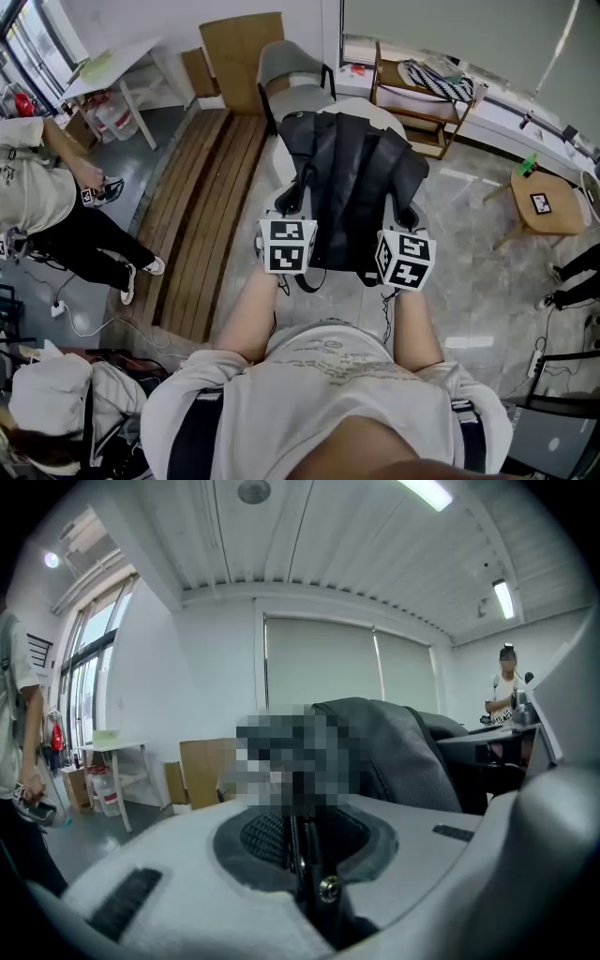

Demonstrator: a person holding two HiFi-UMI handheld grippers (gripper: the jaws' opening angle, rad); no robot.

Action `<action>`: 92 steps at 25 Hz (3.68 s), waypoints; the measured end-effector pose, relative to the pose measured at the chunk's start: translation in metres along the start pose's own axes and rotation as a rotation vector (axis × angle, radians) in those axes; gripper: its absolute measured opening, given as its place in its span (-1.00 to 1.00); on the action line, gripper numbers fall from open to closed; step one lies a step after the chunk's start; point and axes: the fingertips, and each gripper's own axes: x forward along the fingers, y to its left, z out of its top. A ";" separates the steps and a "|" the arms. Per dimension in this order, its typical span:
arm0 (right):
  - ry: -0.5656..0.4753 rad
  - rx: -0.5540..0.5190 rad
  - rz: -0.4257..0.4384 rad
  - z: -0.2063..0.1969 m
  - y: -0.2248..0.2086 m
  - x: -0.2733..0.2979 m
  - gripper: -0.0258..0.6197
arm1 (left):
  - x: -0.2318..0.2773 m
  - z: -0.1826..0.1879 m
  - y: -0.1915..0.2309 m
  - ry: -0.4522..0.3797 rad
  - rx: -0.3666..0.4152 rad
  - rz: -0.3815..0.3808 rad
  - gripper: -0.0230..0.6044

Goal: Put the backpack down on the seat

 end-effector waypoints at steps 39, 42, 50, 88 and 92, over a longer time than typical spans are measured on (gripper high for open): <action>-0.025 0.001 0.050 0.008 -0.105 0.054 -0.76 | 0.095 0.016 -0.058 -0.013 -0.040 -0.013 -0.72; -0.023 0.006 0.043 0.010 -0.111 0.067 -0.75 | 0.111 0.020 -0.055 -0.012 -0.037 -0.023 -0.72; -0.016 0.021 0.022 0.008 -0.127 0.126 -0.76 | 0.175 0.022 -0.040 -0.007 -0.038 -0.047 -0.72; 0.197 0.050 0.080 0.024 -0.147 0.459 -0.76 | 0.463 0.034 0.104 0.161 -0.129 -0.056 -0.72; 0.275 0.043 0.135 0.000 -0.162 0.485 -0.75 | 0.488 0.010 0.095 0.236 -0.159 -0.020 -0.72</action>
